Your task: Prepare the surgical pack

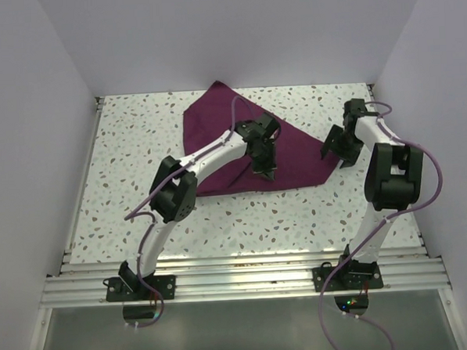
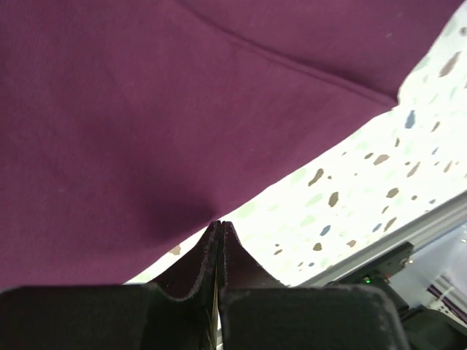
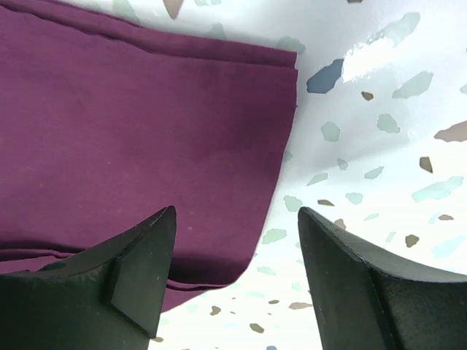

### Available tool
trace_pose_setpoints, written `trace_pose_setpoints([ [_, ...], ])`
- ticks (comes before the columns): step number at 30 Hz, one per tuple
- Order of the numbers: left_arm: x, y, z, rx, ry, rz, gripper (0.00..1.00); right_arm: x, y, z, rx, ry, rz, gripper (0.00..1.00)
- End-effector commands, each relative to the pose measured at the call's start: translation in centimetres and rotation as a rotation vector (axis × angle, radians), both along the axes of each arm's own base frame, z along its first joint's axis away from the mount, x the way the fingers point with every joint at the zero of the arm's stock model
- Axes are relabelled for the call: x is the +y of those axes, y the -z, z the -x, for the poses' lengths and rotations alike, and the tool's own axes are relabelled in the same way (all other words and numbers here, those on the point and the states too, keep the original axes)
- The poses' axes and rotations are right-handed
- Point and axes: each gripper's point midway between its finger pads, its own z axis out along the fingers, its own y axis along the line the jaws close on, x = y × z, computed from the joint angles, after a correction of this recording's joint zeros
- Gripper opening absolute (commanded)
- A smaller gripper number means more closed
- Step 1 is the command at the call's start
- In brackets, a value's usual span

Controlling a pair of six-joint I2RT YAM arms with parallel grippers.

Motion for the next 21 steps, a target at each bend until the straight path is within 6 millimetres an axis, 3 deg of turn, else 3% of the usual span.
trace_pose_setpoints([
  [1,1.1,-0.7,-0.5,-0.057,-0.009,-0.077,0.00,-0.2,-2.2,-1.1,-0.095,0.016,-0.009,0.72],
  [10,1.2,3.8,-0.4,-0.005,0.007,-0.136,0.00,-0.3,-2.6,-1.8,-0.119,0.017,-0.011,0.79],
  [21,0.8,3.7,-0.5,-0.008,0.023,-0.115,0.00,-1.8,-1.5,-3.6,-0.123,0.066,0.016,0.84],
])
